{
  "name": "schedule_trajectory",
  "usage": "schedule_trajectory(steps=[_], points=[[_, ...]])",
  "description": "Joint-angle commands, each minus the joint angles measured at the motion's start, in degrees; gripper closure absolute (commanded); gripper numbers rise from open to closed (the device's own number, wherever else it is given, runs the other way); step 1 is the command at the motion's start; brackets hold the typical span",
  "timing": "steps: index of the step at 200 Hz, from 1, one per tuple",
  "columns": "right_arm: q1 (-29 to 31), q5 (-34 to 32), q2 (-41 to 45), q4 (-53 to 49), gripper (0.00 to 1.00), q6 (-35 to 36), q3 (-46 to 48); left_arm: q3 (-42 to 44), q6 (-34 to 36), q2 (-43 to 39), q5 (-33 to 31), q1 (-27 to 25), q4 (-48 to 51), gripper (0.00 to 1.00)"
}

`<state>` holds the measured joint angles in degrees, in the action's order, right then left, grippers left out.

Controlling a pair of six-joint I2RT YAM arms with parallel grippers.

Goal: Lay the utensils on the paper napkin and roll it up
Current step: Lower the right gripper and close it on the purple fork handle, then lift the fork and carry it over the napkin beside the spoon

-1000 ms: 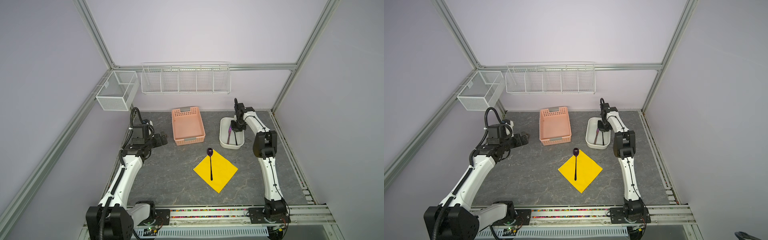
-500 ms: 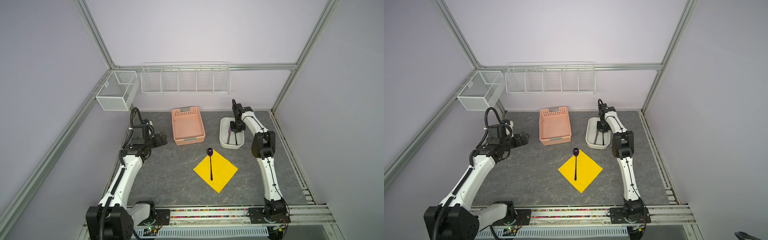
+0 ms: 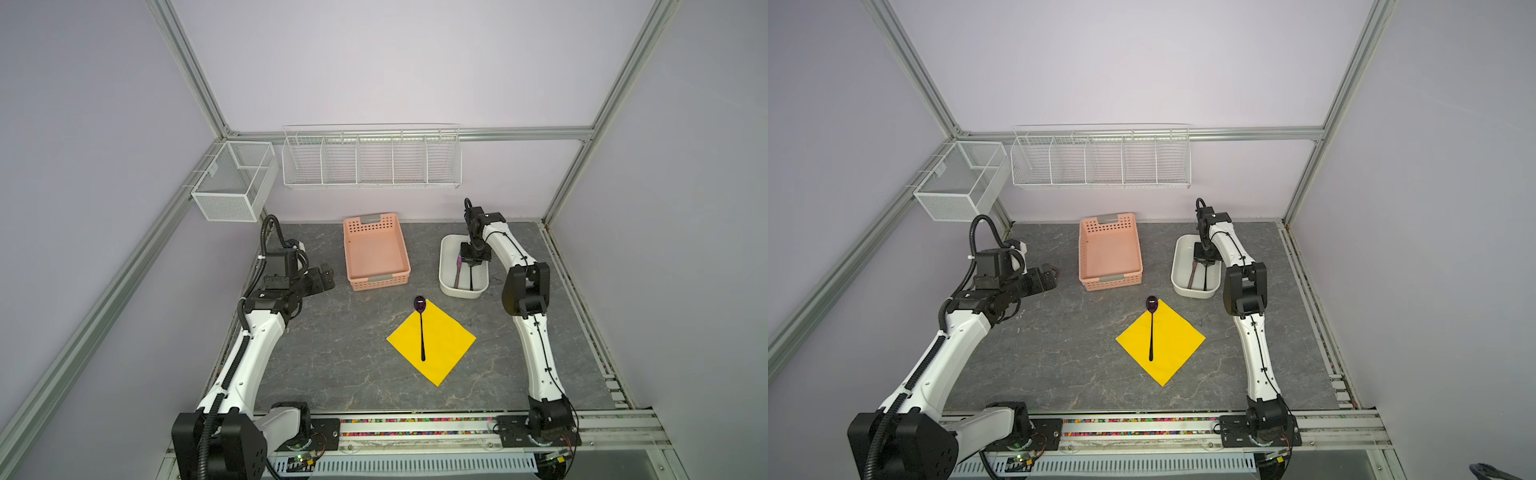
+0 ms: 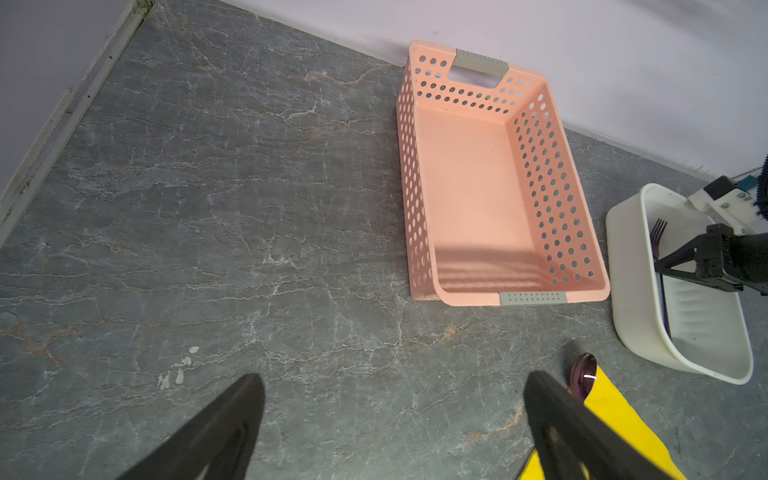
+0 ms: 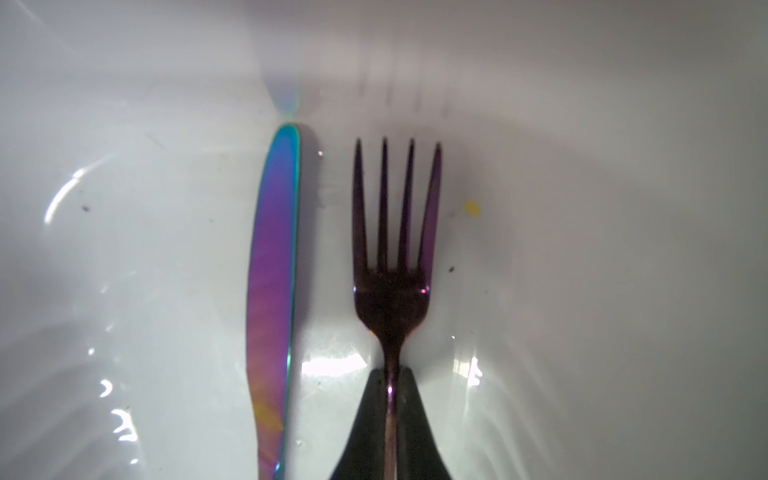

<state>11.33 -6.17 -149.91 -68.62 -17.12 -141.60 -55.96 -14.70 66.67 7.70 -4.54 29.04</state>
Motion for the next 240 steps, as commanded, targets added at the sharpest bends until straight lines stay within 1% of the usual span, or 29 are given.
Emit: schedule_trajectory(steps=[1, 9, 13, 23, 119, 181, 240], points=[[0.09, 0.0, 3.12, -2.22, 0.94, -1.01, -1.05, -0.73, 0.62, -0.28, -0.3, 0.23, 0.67, 0.03], [0.06, 0.12, 3.9, -2.4, 0.94, -1.08, -1.05, -0.65, 0.64, -0.31, -0.27, 0.23, 0.75, 0.03], [1.57, 0.05, 4.25, -2.54, 0.93, -1.2, -1.05, -0.64, 0.64, -0.39, -0.23, 0.23, 0.67, 0.03], [1.87, 0.05, 5.08, -2.81, 0.93, -1.24, -1.02, -0.64, 0.55, -0.54, -0.19, 0.23, 0.68, 0.03], [3.07, -2.05, 12.27, -5.47, 0.94, -1.69, 0.44, -0.2, 0.31, -2.29, 0.8, 0.23, 0.27, 0.03], [5.32, -1.63, 23.48, -2.64, 0.94, -3.67, 12.65, -0.04, 0.2, -3.02, 1.56, 0.23, -0.02, 0.03], [10.84, -0.9, 35.67, 2.28, 0.93, -7.54, 27.9, 0.07, -0.3, -3.3, 3.02, 0.23, -0.47, 0.03]])
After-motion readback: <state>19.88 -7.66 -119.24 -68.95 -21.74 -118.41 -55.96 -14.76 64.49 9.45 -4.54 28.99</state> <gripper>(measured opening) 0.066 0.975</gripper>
